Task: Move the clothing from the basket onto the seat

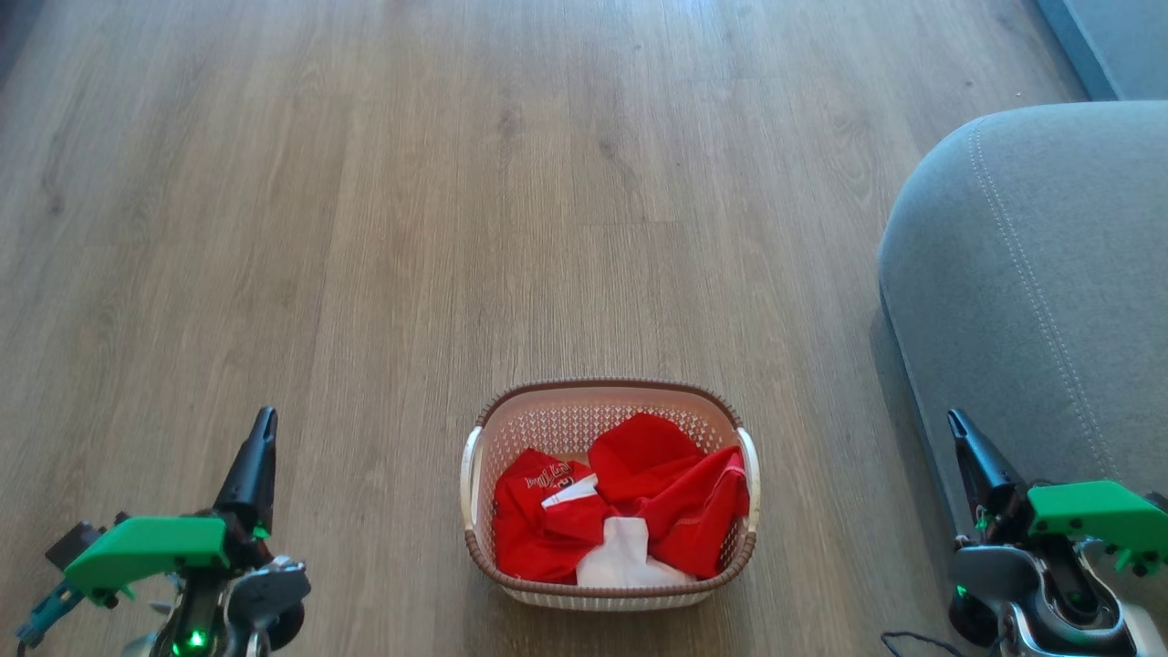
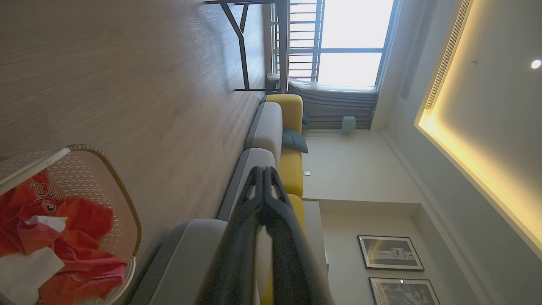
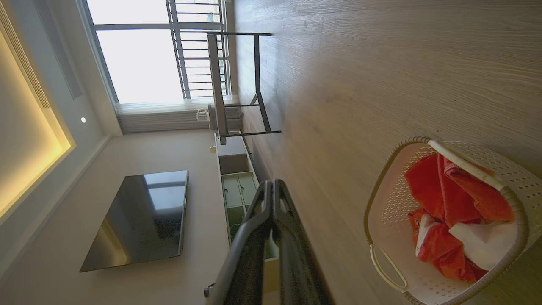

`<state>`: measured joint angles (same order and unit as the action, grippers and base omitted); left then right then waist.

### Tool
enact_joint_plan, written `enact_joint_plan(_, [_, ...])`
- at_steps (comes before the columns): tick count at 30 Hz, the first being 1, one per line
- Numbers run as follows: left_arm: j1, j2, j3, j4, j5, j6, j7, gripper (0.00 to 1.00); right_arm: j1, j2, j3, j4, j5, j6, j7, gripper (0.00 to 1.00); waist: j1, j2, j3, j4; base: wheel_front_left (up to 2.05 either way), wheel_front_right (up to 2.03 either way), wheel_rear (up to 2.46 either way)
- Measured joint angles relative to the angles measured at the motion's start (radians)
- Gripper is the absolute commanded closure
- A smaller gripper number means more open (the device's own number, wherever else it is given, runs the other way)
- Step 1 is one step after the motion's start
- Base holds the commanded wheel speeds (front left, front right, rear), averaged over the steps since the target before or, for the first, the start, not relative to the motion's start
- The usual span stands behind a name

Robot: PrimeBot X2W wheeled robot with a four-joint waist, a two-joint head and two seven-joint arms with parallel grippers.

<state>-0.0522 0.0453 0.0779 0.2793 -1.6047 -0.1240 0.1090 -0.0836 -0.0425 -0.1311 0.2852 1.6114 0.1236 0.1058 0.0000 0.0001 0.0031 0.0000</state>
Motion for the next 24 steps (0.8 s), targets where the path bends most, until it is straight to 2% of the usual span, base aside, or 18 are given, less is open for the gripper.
enact_joint_plan(24, [0.0,0.0,0.0,0.0,0.0,0.0,0.0,1.0,0.0,0.0,0.0,0.0,0.0,0.0,0.0,1.0,0.0,0.0,0.0,0.0,0.0,0.0,0.0])
